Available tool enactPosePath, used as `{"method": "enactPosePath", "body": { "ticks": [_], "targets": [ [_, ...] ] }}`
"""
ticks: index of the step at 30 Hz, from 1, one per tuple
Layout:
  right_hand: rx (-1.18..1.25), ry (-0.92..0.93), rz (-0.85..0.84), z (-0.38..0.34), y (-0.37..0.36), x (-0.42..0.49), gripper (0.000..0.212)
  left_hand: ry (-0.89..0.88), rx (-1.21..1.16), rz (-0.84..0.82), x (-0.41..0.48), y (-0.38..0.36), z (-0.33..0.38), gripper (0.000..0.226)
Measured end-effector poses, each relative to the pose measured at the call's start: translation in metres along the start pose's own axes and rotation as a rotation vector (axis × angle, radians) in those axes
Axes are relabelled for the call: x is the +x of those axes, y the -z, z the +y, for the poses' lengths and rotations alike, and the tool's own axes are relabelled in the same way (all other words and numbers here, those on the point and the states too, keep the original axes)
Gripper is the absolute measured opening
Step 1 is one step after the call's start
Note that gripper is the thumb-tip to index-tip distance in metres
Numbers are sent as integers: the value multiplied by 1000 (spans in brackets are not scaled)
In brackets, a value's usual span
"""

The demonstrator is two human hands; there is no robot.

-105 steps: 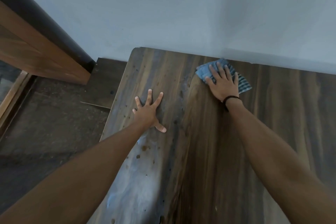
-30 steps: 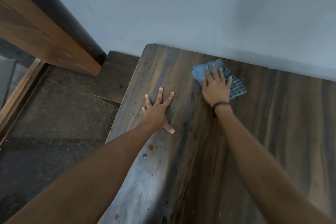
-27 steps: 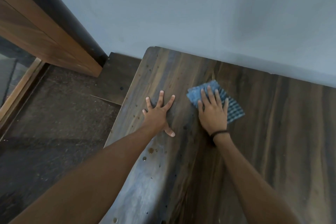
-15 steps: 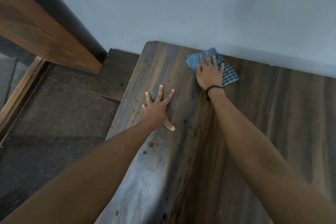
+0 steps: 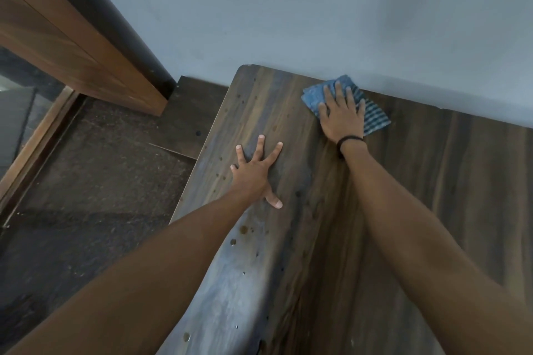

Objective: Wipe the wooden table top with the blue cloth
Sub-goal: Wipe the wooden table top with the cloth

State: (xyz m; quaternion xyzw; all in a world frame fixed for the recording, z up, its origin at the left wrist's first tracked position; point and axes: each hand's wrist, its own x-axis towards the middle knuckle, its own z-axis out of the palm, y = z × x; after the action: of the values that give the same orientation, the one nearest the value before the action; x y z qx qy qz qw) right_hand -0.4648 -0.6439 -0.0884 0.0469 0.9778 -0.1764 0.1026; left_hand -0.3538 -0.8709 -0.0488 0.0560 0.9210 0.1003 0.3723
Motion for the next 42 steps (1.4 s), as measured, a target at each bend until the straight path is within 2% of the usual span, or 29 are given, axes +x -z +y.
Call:
{"method": "enactPosePath", "body": {
  "ticks": [3, 8, 10, 14, 17, 21, 27, 29, 33, 35, 38, 42],
  "targets": [
    [7, -4, 7, -7, -4, -9, 56, 5, 1, -7, -1, 0, -1, 145],
    [-68, 176, -58, 2, -18, -87, 55, 22, 2, -1, -1, 1, 2, 148],
    [-71, 181, -76, 13, -9, -64, 55, 17, 7, -5, 0, 2, 4, 147],
    [6, 26, -65, 8, 9, 12, 56, 17, 14, -2, -1, 2, 2, 146],
    [-21, 1, -56, -3, 4, 14, 57, 23, 21, -21, -1, 3, 3, 147],
    [-6, 114, -31, 3, -13, -58, 55, 19, 11, 0, -4, 3, 4, 147],
    [-40, 123, -85, 35, -27, -194, 54, 27, 11, -13, -3, 2, 5, 148],
    [-55, 74, -65, 51, -21, -182, 58, 33, 14, -2, -2, 2, 5, 149],
    [86, -107, 37, 53, -1, -90, 71, 41, 9, -5, -3, 2, 6, 151],
    [58, -135, 39, 41, 2, -54, 66, 32, 13, -7, -3, 3, 4, 151],
    [-21, -60, 38, 23, -10, -66, 57, 30, 10, -11, -3, 3, 4, 151],
    [-103, 132, 20, 30, -31, -162, 53, 24, 7, 4, -6, 3, 4, 150]
  ]
}}
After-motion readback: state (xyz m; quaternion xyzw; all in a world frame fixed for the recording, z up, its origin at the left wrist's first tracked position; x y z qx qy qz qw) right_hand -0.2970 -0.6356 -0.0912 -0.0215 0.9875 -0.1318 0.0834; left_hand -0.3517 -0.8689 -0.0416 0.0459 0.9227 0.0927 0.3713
